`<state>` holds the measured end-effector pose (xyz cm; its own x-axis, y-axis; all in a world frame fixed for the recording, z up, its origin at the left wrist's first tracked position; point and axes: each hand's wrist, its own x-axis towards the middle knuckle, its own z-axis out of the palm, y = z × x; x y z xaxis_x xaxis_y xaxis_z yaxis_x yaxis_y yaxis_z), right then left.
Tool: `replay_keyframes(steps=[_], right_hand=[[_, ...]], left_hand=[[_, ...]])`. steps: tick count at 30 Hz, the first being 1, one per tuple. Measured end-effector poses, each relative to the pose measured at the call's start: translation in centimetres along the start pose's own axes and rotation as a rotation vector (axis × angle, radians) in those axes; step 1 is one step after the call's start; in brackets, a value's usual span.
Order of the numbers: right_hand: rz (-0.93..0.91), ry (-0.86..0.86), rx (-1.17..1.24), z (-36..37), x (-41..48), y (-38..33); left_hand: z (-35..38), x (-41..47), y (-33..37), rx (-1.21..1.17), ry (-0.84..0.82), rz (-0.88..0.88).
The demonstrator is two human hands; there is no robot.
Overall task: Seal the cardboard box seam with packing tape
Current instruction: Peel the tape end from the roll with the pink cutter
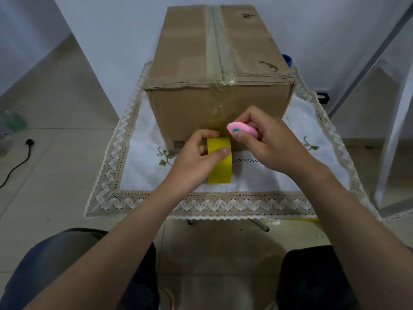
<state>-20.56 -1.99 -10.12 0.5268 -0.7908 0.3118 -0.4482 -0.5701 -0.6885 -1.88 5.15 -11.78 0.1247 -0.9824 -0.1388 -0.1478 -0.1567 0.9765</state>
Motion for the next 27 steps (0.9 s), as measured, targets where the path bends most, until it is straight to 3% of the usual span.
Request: replay_keyframes(steps=[12,27], right_hand=[[-0.157,-0.028,-0.240,0.2,0.1,-1.2],[-0.188,-0.004,-0.366,0.9,0.7,-1.9]], left_hand=[[0.1,-0.9,-0.2,-0.080,0.002,0.035],[0.2,-1.4,-0.2,-0.128,-0.042,0.044]])
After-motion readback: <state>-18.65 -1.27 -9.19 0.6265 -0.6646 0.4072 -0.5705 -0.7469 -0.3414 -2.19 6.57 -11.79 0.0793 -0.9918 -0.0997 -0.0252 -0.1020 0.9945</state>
